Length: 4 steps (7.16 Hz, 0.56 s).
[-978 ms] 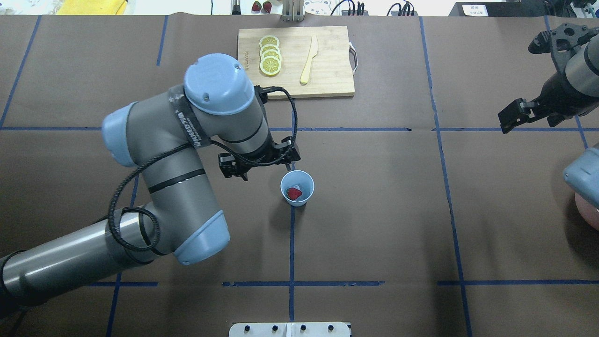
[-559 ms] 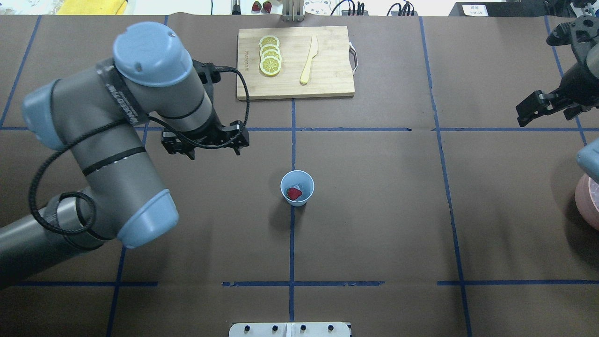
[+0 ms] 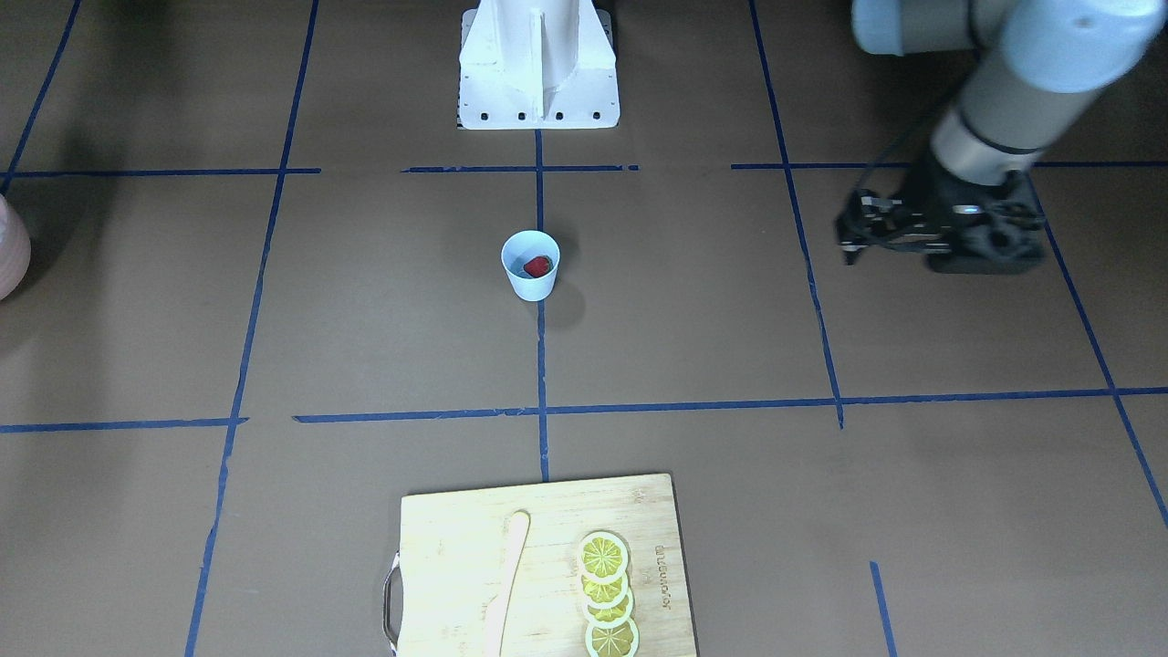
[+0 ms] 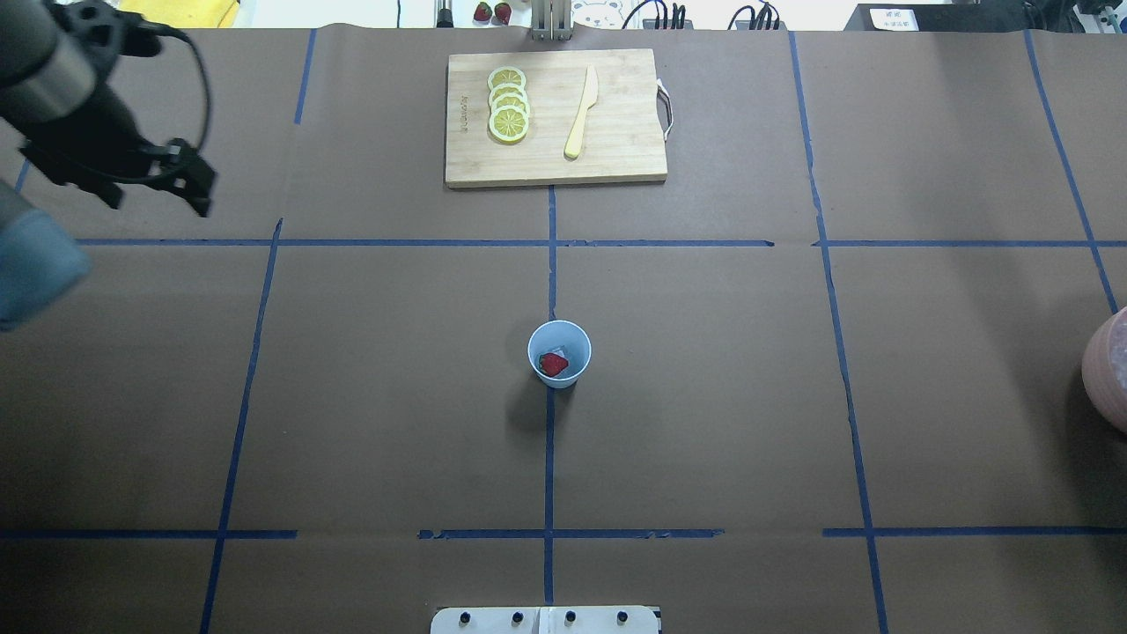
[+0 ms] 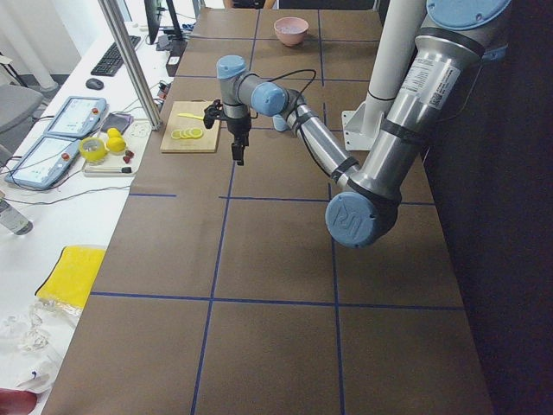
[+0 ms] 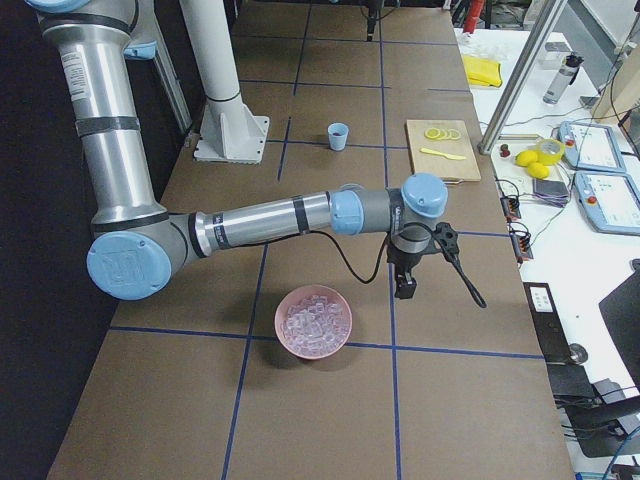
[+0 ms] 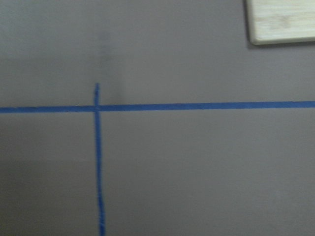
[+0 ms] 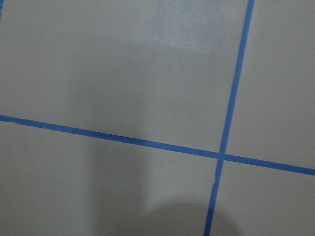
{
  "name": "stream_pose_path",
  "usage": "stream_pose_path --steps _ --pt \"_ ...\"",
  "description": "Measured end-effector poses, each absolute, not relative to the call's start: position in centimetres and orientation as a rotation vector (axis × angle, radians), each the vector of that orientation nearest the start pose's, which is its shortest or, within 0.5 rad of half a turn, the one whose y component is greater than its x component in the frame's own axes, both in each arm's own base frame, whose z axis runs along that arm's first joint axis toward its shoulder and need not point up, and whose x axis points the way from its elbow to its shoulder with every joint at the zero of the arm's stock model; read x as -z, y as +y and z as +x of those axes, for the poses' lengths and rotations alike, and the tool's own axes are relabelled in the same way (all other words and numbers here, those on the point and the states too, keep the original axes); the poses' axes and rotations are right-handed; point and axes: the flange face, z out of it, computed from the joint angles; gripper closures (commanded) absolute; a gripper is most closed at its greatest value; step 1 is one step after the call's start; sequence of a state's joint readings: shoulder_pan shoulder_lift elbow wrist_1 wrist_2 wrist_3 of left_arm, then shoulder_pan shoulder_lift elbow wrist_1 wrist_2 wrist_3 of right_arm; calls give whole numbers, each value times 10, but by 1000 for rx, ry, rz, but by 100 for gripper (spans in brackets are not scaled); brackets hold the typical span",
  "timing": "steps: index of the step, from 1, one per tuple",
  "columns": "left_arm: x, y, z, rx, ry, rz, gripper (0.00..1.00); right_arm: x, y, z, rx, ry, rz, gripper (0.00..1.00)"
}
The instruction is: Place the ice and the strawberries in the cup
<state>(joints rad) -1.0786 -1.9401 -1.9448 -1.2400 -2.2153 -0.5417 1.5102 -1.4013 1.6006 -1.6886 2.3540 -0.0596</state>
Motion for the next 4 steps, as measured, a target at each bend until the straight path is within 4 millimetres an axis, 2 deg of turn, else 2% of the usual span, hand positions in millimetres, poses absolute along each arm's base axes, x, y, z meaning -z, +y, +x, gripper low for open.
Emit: stream_pose_path --steps 1,2,4 --pt "-361 -533 165 -101 747 20 0 -583 -560 50 134 -788 81 0" --pt "-398 -526 126 -113 762 0 0 -590 -556 65 117 -789 88 0" --pt "-463 -506 58 -111 800 -31 0 -593 -553 75 103 -785 95 0"
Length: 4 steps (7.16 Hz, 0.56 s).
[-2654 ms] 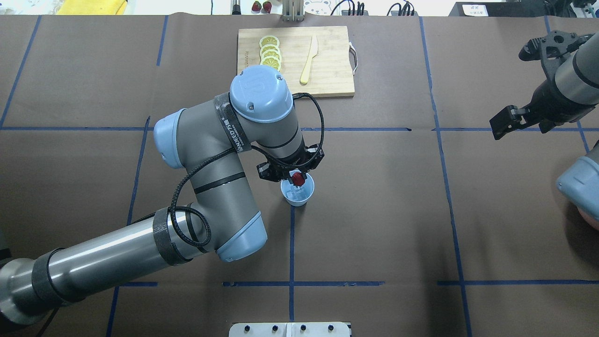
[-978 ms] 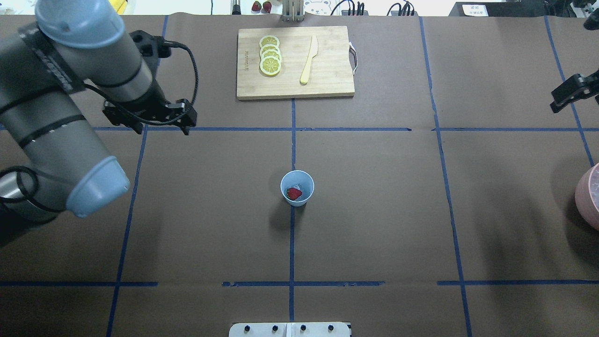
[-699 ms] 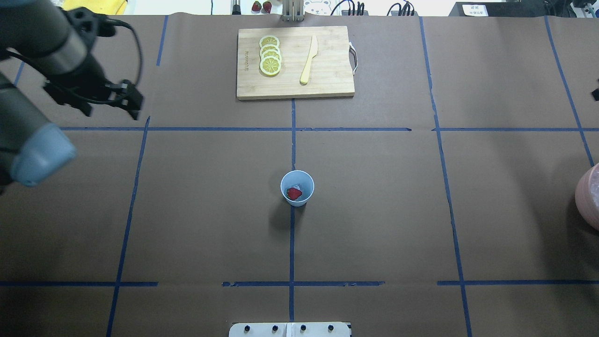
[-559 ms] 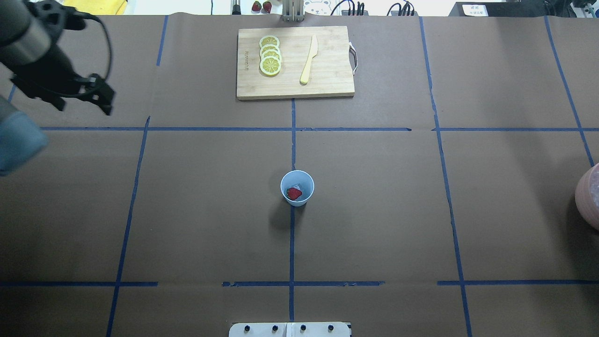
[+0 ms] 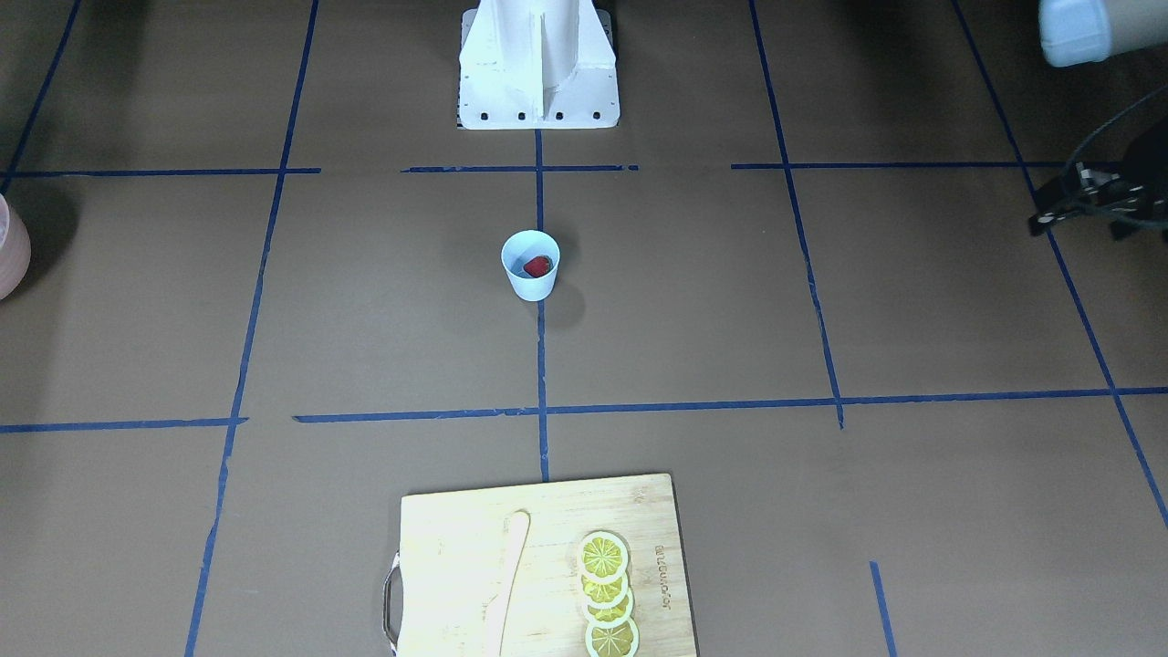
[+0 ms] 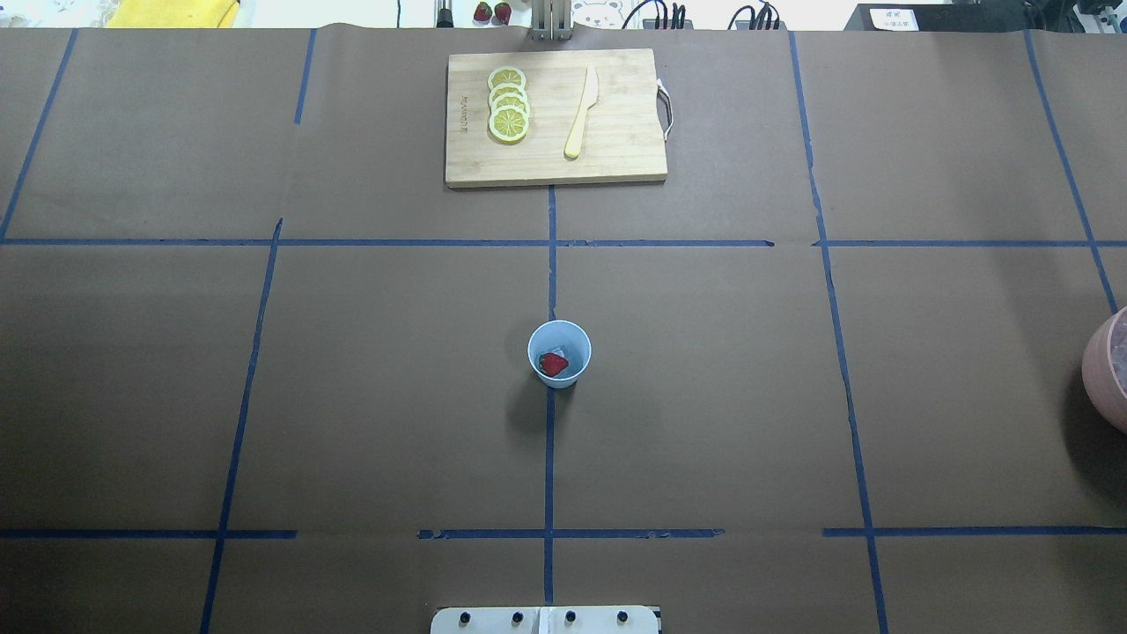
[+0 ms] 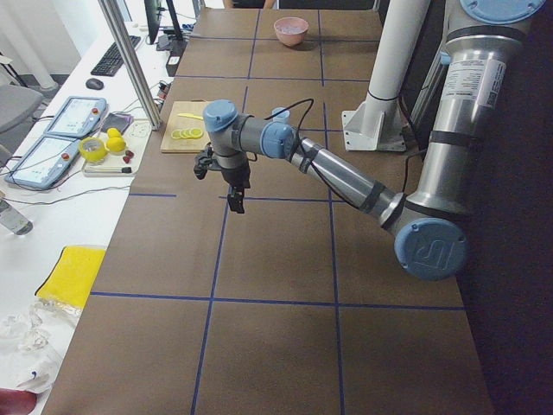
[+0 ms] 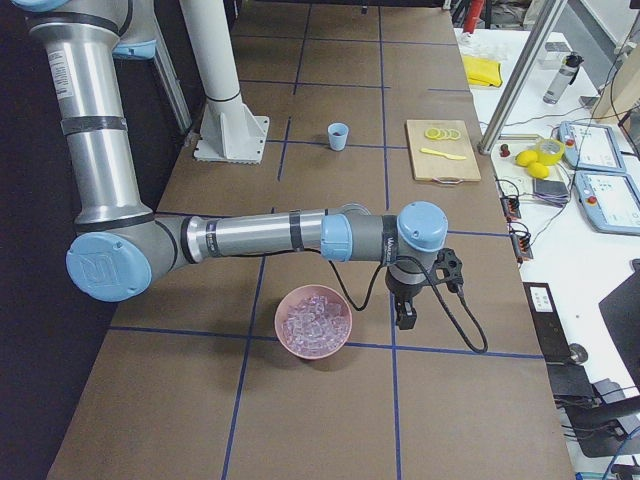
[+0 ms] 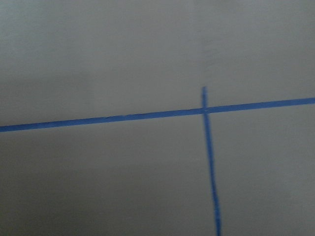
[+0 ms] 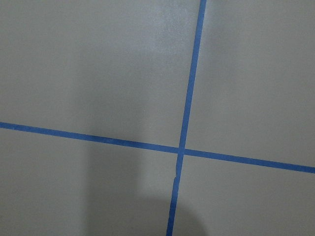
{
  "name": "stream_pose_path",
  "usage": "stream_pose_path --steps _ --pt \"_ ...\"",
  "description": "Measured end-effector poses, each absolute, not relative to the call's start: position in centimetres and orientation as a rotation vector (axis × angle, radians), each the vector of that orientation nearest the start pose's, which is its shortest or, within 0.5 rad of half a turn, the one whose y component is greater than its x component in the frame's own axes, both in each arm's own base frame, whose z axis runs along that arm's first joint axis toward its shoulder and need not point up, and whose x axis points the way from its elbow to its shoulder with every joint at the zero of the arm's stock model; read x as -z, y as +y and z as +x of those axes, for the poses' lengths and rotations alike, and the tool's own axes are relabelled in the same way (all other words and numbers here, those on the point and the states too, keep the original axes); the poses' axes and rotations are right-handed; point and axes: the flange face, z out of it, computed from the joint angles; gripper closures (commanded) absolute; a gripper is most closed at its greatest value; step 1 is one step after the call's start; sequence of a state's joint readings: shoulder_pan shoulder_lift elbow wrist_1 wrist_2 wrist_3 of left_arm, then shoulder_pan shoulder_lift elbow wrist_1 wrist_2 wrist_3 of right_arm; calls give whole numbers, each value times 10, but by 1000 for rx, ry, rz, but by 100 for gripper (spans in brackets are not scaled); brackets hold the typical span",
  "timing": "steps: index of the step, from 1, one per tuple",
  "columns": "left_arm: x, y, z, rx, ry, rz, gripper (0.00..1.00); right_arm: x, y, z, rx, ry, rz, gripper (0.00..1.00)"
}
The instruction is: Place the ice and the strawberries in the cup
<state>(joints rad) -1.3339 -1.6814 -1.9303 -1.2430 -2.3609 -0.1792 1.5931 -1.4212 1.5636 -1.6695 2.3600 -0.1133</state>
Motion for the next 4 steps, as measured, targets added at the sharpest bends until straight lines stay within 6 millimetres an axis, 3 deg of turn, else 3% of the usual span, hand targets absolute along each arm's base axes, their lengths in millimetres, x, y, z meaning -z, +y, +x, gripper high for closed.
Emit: stream_pose_path --steps 2,4 --pt "-529 -483 9 -36 805 -96 0 -613 -538 75 86 -789 60 0" --pt "-581 -475 -37 30 809 -132 0 -629 -523 75 78 -795 40 0"
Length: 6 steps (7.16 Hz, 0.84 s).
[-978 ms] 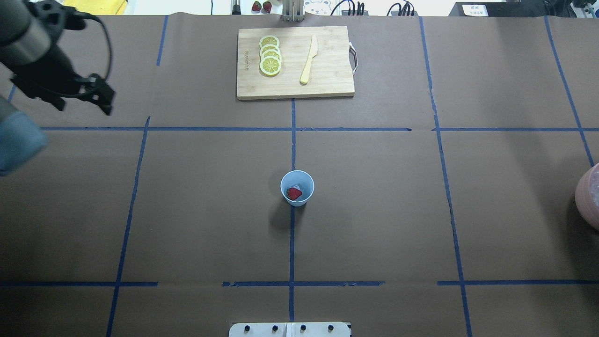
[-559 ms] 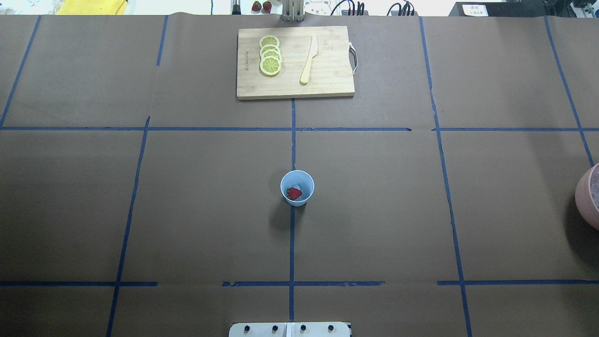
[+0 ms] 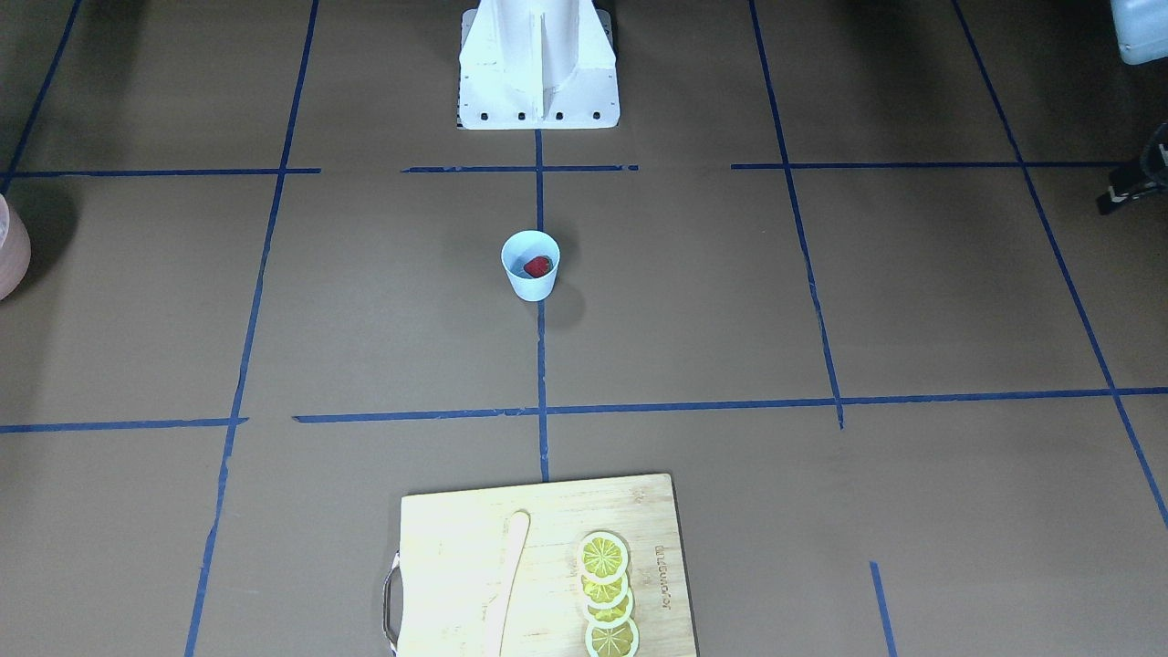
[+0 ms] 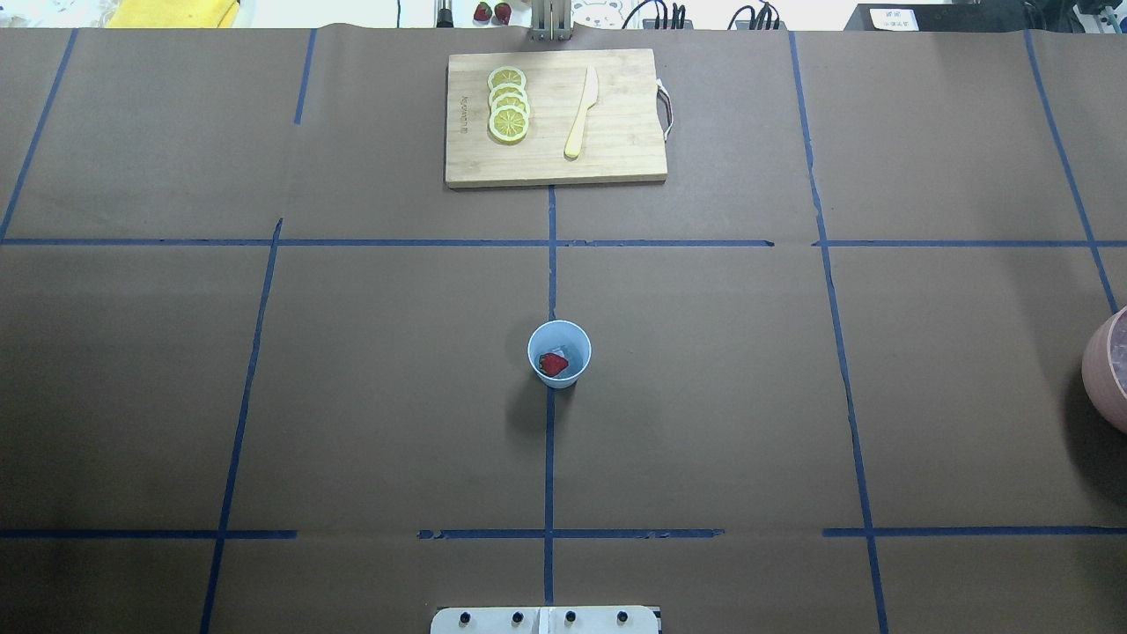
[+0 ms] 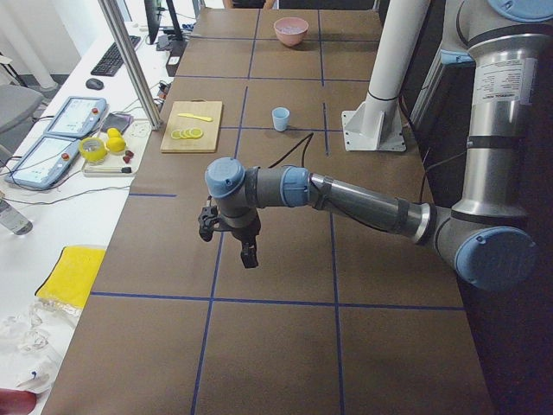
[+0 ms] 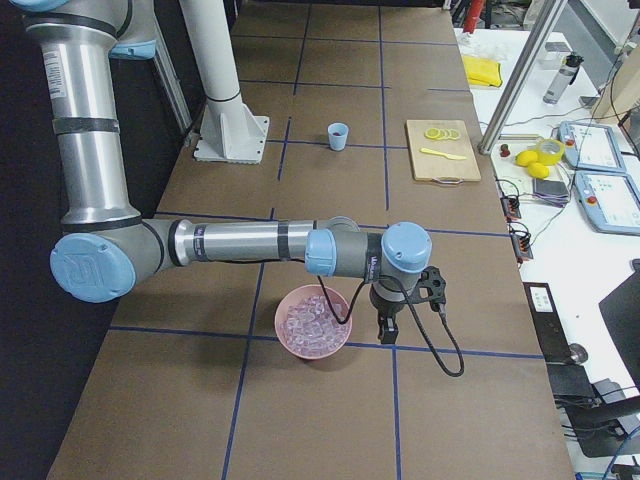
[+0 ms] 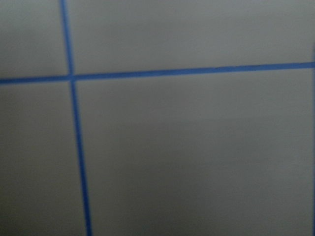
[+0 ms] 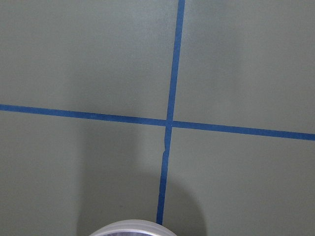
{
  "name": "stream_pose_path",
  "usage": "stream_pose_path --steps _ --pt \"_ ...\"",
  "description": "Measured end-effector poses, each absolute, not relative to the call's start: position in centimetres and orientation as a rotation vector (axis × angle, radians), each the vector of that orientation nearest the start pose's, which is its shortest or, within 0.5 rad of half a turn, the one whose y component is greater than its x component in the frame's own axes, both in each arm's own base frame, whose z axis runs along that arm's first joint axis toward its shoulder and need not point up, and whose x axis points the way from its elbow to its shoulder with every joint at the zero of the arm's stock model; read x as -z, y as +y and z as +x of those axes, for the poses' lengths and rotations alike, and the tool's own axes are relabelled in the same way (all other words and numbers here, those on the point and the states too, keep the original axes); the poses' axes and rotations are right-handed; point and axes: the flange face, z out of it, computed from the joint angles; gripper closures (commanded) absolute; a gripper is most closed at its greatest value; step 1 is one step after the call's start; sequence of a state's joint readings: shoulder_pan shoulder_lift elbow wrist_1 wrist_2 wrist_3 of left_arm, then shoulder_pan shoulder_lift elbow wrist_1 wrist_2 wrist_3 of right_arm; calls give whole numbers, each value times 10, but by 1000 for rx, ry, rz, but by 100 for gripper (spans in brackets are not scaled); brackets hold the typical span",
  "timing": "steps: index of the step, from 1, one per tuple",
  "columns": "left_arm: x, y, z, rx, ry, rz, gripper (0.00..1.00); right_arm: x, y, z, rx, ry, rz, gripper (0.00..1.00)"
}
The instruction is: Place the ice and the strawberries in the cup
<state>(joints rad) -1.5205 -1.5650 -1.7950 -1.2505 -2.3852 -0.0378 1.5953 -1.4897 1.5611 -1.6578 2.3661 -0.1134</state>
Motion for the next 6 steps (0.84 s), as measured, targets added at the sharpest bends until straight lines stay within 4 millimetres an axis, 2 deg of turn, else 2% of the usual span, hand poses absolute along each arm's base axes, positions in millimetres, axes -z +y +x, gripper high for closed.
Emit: stream_pose_path --steps 1,2,4,6 --pt "-601 -475 -50 24 812 -140 0 -637 -516 75 82 -795 48 0" --pt "-618 -473 -55 16 816 -156 0 -644 -510 74 87 -799 60 0" --pt "-654 -467 -57 -31 839 -187 0 -652 -499 73 88 -821 71 0" --pt "-659 -470 -56 -52 854 -180 0 -660 -491 71 81 -835 59 0"
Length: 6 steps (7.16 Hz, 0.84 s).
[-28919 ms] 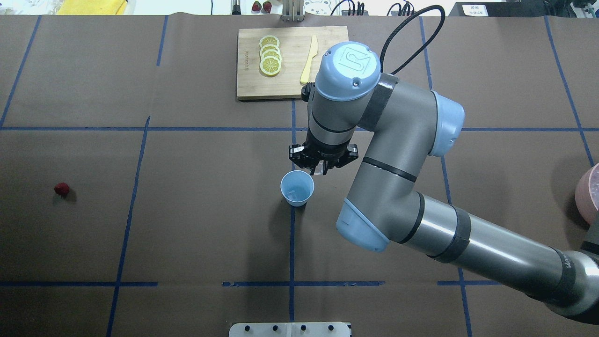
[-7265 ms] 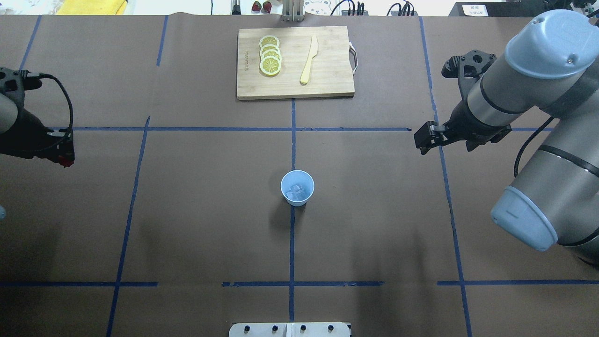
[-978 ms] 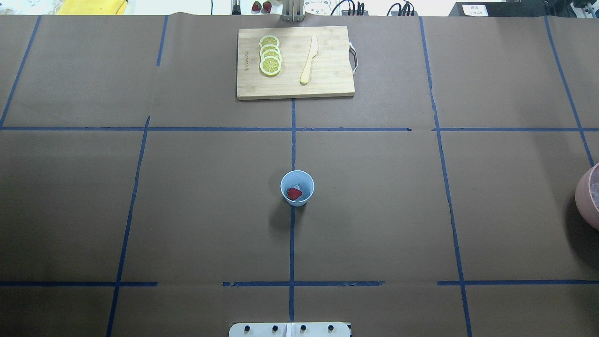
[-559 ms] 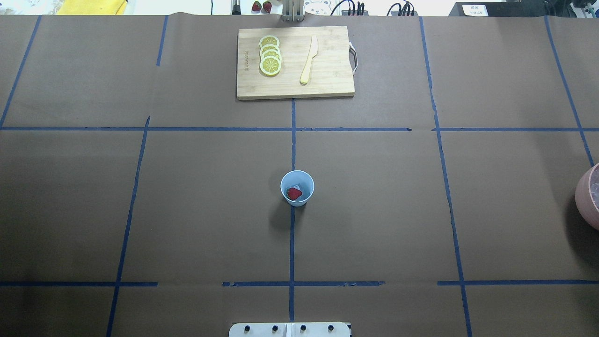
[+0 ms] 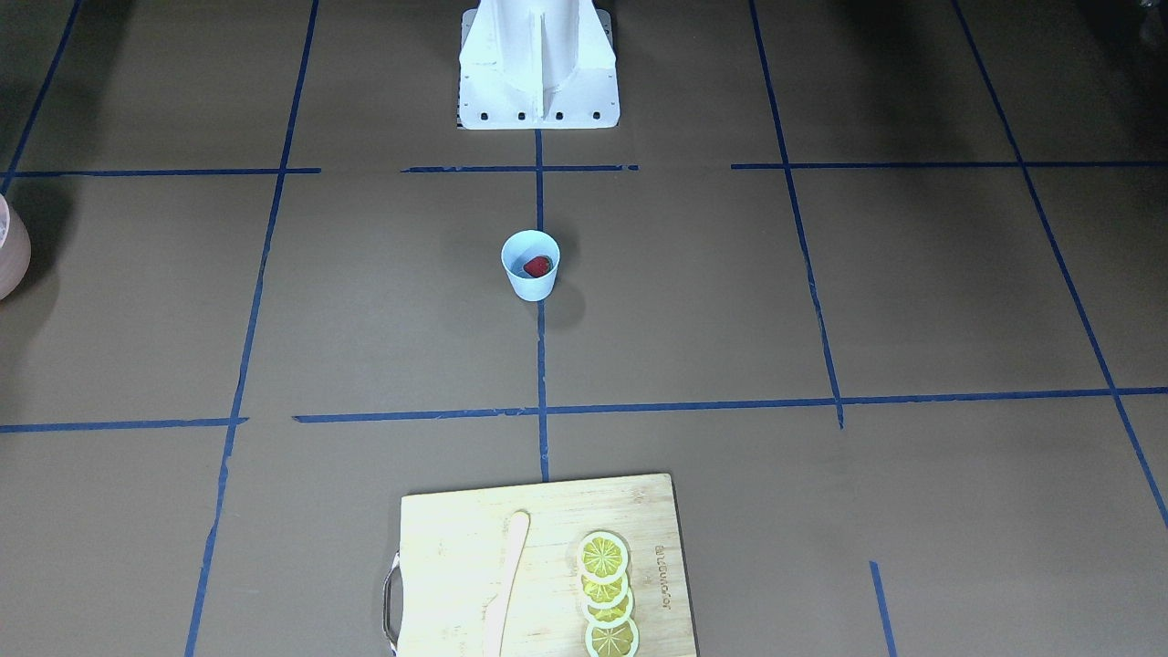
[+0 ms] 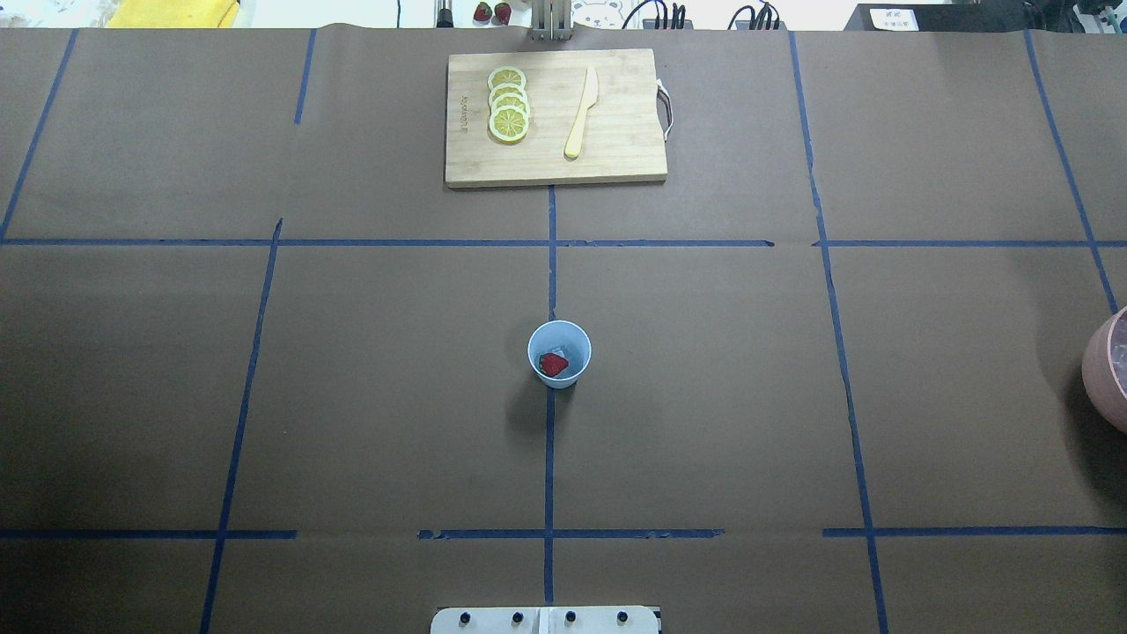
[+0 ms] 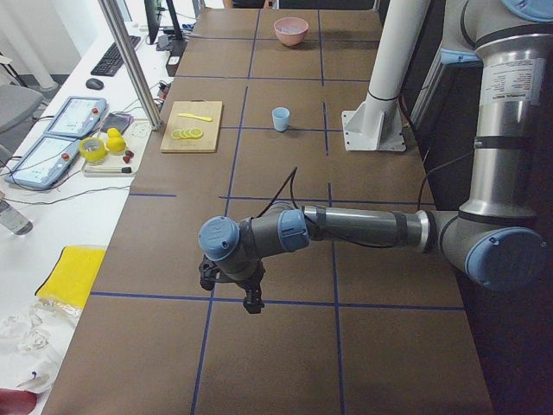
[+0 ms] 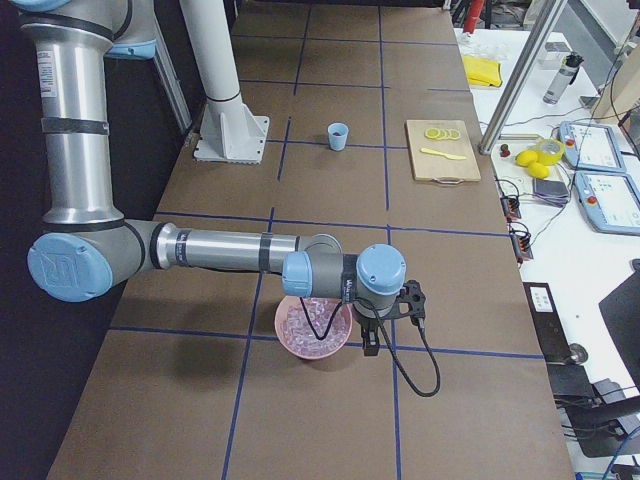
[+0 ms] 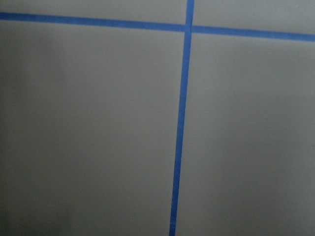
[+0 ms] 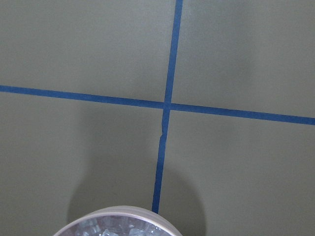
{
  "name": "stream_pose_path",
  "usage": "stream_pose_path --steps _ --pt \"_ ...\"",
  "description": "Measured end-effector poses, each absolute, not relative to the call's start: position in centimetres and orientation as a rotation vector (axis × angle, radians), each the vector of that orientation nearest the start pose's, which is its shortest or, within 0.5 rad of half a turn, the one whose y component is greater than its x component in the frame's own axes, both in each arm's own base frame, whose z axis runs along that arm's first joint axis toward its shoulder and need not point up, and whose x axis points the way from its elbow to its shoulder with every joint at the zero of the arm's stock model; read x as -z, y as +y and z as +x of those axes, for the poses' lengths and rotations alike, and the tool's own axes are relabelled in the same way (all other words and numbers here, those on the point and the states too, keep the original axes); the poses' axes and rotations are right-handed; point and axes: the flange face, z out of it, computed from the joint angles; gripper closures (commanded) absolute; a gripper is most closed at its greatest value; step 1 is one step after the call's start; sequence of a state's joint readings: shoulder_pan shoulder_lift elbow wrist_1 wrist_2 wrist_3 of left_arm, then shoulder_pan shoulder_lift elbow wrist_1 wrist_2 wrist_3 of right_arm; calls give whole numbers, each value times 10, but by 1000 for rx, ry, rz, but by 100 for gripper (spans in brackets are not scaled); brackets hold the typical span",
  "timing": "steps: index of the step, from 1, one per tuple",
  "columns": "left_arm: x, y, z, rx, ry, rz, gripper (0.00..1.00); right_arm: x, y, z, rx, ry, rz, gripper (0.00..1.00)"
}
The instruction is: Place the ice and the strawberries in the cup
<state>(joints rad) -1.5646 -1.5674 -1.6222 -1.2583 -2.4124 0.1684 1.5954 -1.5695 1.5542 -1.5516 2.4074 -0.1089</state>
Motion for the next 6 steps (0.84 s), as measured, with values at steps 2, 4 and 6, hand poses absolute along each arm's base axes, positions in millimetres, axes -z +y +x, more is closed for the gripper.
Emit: stream_pose_path --steps 2,4,6 --pt "-655 -474 -57 -75 851 -125 0 -666 -484 71 65 -850 44 0" --pt "-652 -477 -64 -84 843 -64 0 -667 -482 71 57 -852 39 0" --pt "-651 -477 -80 -60 839 -31 0 -667 -482 71 56 -851 39 0"
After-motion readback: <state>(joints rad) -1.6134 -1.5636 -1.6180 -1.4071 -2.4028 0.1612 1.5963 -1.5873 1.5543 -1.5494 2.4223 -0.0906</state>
